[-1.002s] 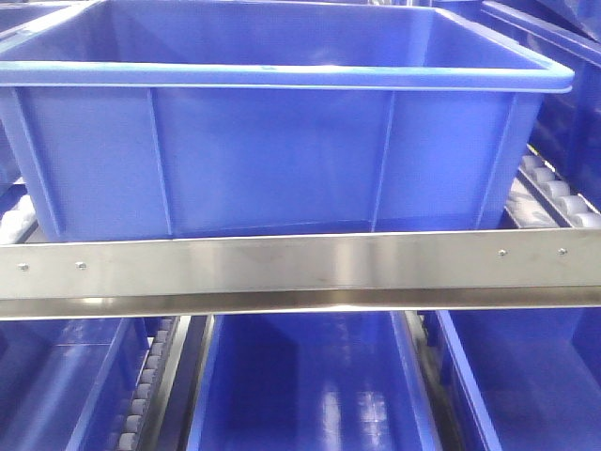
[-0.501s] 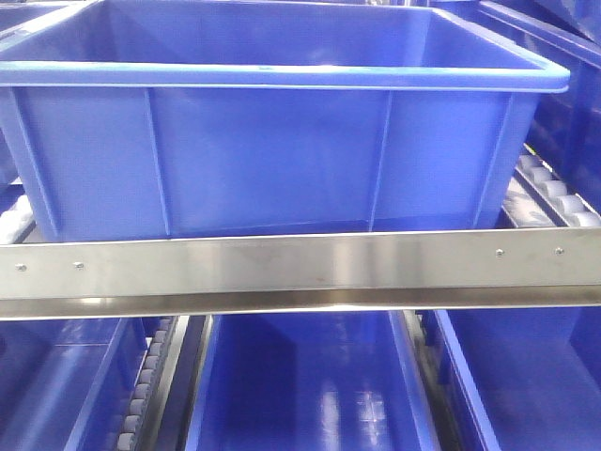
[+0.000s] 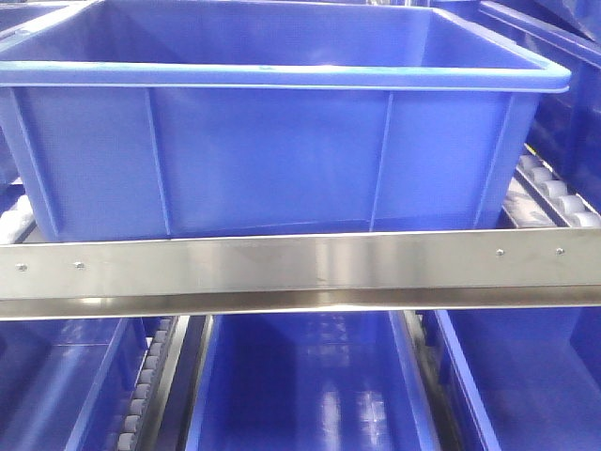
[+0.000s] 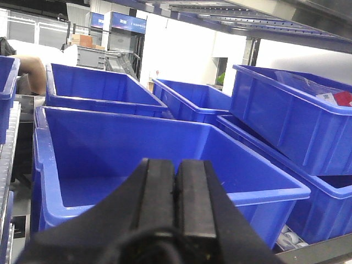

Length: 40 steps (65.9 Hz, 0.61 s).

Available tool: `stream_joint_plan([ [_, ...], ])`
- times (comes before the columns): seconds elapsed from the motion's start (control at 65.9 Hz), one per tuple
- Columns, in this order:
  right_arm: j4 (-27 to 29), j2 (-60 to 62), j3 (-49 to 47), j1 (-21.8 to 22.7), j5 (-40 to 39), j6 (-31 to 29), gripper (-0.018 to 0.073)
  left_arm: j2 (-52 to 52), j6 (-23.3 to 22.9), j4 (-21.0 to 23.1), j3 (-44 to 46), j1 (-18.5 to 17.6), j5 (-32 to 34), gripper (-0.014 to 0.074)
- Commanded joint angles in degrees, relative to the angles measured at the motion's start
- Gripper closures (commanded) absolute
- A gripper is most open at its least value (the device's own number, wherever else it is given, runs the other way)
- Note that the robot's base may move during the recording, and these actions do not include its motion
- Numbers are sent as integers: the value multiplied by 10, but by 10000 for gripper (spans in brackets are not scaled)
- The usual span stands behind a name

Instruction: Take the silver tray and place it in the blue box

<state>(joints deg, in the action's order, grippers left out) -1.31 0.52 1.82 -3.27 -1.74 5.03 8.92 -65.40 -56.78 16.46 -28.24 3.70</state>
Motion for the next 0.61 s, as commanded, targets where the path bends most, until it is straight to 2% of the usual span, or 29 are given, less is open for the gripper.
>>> stream_joint_plan([
  [0.0, 1, 12, 1, 4, -54, -6, 505, 6, -2, -2, 15, -3, 23, 689],
  [0.106, 1, 12, 1, 4, -54, -6, 505, 6, -2, -6, 15, 0, 9, 689],
  [0.152, 1, 12, 1, 4, -54, -6, 505, 5, 34, 17, 15, 0, -10, 689],
  [0.182, 1, 12, 1, 4, -54, -6, 505, 2, 107, 76, 16, 0, -30, 689],
  [0.212, 1, 12, 1, 4, -54, -6, 505, -5, 211, 159, 16, 1, -45, 689],
  [0.228, 1, 12, 1, 4, -54, -6, 505, -9, 280, 212, 16, 3, -53, 689],
  [0.273, 1, 12, 1, 4, -54, -6, 505, -27, 446, 320, 16, 13, -75, 689],
  [0.304, 1, 12, 1, 4, -54, -6, 505, -39, 516, 382, 16, 25, -92, 689],
  [0.334, 1, 12, 1, 4, -54, -6, 505, -52, 564, 433, 16, 41, -111, 689],
  [0.395, 1, 12, 1, 4, -54, -6, 505, -72, 606, 494, 12, 77, -132, 689],
  [0.455, 1, 12, 1, 4, -54, -6, 505, -88, 624, 528, 1, 125, -126, 690],
  [0.531, 1, 12, 1, 4, -54, -6, 505, -100, 654, 582, -28, 181, -88, 690],
  [0.592, 1, 12, 1, 4, -54, -6, 505, -107, 658, 618, -62, 220, -44, 690],
])
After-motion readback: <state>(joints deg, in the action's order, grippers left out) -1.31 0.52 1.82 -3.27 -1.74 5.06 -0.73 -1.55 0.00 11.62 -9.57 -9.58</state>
